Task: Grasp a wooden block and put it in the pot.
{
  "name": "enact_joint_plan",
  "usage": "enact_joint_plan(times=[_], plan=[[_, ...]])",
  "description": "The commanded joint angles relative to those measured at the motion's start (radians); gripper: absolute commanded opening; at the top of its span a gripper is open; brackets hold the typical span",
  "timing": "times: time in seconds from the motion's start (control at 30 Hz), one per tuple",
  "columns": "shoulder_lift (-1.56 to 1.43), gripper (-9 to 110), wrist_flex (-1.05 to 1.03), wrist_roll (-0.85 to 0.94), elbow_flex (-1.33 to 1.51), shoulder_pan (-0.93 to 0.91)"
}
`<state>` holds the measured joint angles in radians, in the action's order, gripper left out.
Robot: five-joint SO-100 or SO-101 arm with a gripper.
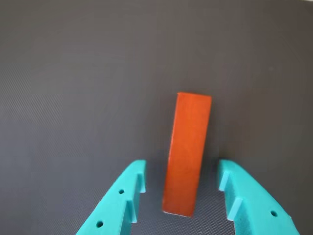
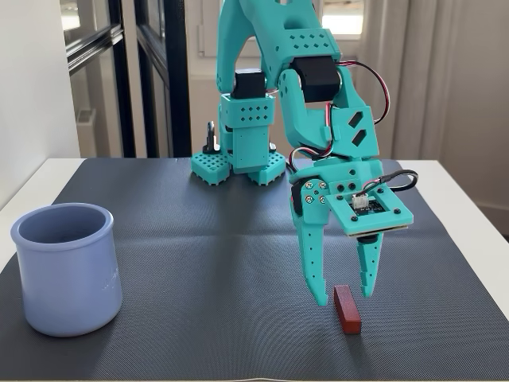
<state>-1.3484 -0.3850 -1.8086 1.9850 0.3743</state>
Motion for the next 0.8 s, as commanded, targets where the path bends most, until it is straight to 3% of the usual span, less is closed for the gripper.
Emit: enact_joint_plan(times=[0.0,0.23,0.53,0.77], plan=[[0.012,17,0.012,0.000,-0.038,0.011],[0.023,16,0.012,0.000,-0.041,0.011],[0.026,4,0.011,0.000,-0.034,0.003],[0.026,0,0.011,0.028,-0.035,-0.002]])
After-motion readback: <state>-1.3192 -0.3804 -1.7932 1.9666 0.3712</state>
